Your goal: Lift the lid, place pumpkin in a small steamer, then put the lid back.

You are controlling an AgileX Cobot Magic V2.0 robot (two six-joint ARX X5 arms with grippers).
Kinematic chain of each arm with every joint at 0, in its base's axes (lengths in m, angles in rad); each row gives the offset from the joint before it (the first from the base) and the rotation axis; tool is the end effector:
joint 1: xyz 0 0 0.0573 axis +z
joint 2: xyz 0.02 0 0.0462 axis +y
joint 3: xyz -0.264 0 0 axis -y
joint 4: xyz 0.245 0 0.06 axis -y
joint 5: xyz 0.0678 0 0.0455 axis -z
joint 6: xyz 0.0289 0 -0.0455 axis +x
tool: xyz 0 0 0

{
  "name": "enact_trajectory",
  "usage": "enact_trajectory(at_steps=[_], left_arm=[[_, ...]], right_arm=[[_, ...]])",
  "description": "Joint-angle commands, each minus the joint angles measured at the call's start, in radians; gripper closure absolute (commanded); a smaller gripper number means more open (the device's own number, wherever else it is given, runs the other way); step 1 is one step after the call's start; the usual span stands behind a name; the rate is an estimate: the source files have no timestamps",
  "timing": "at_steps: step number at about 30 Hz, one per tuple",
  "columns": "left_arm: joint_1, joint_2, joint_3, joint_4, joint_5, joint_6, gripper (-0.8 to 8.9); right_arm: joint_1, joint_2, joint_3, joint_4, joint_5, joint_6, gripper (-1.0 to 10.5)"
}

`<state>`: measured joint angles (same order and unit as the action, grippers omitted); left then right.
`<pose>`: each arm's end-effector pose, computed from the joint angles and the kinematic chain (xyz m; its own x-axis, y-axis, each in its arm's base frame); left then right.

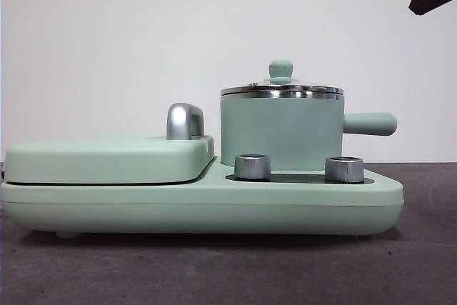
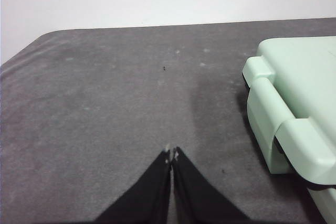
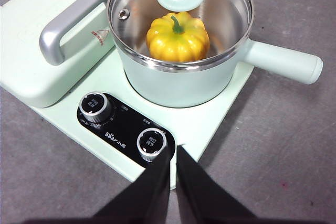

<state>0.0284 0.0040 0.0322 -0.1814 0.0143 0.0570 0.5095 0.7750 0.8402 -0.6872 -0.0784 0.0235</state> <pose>0.0948 0.0023 0.1567 0.9882 0.0138 -0.1526 -0.0056 0.9985 0.0541 0.1303 0.0754 0.3078 0.6691 0.4635 -0.5809 -0.5297 0.8457 0.0647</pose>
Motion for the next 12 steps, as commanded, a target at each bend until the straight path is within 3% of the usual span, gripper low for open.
enact_trajectory(at_steps=[1, 10, 12], left_arm=[[0.001, 0.0, -0.019, -0.006, 0.0, -0.001, 8.07], [0.001, 0.0, -0.019, -0.006, 0.0, -0.001, 8.07], [0.001, 0.0, -0.019, -0.006, 0.0, -0.001, 8.07]], right_arm=[[0.005, 0.006, 0.003, 0.011, 0.0, 0.002, 9.3], [0.005, 0.006, 0.003, 0.011, 0.0, 0.002, 9.3], [0.0, -0.005, 0.003, 0.015, 0.009, -0.044, 9.3]])
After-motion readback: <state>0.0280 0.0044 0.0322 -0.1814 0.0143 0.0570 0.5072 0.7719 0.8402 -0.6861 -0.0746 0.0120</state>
